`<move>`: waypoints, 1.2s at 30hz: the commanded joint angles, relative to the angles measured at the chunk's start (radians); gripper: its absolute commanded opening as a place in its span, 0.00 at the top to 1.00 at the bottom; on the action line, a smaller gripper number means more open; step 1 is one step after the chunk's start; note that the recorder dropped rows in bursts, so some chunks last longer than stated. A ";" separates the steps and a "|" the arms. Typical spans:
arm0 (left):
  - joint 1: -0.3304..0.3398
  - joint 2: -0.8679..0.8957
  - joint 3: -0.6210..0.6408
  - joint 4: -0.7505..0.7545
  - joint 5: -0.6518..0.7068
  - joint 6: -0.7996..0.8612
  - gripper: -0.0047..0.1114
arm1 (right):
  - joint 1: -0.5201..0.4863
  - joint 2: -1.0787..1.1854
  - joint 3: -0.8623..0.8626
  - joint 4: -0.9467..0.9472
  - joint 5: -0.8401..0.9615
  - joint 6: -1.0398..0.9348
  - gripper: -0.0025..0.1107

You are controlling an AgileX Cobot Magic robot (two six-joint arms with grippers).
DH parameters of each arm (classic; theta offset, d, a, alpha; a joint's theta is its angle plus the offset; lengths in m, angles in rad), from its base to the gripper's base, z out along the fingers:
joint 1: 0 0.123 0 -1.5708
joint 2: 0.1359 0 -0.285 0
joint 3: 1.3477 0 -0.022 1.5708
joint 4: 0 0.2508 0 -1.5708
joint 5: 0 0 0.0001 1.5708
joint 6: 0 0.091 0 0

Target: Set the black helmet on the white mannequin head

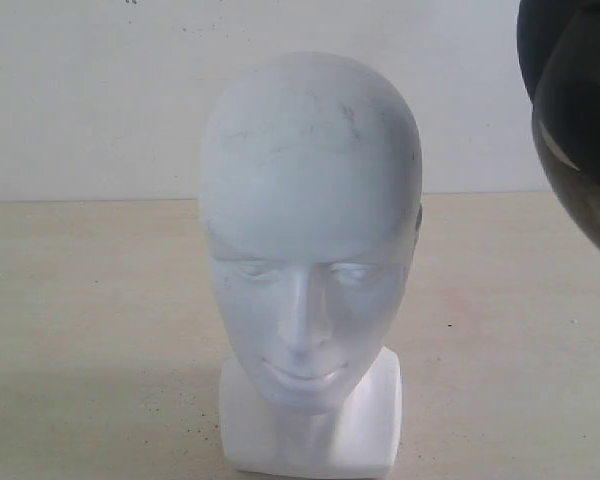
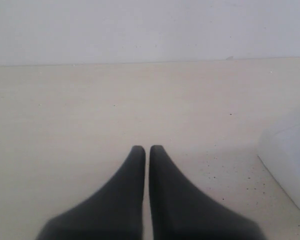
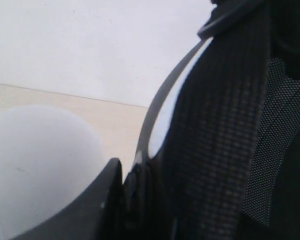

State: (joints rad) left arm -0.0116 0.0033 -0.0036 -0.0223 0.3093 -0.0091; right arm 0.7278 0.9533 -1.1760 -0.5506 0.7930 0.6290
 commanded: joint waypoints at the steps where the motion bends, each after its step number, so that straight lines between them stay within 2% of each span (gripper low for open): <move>1: 0.001 -0.003 0.004 -0.007 -0.002 0.001 0.92 | 0.001 -0.014 -0.022 -0.092 -0.113 -0.045 0.98; 3: 0.001 -0.003 0.004 -0.007 -0.002 0.001 0.92 | 0.001 -0.014 -0.022 -0.125 -0.140 -0.045 0.98; 8: 0.001 -0.003 0.004 -0.007 -0.002 0.001 0.92 | 0.001 -0.118 -0.022 -0.299 -0.394 -0.056 0.98; 14: 0.001 -0.003 0.004 -0.007 -0.002 0.001 0.92 | 0.001 -0.297 -0.022 -0.317 -0.510 -0.147 0.98; 21: 0.001 -0.003 0.004 -0.007 -0.002 0.001 0.92 | 0.001 -0.464 0.064 -0.346 -0.551 -0.188 0.98; 26: 0.001 -0.003 0.004 -0.007 -0.002 0.001 0.92 | 0.001 -0.445 0.100 -0.346 -0.678 -0.140 0.98; 36: 0.001 -0.003 0.004 -0.007 -0.002 0.001 0.92 | 0.001 -0.411 0.100 -0.357 -0.663 -0.112 0.98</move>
State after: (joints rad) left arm -0.0116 0.0033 -0.0036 -0.0223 0.3093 -0.0091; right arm 0.7278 0.5332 -1.0641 -0.8532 0.2244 0.5429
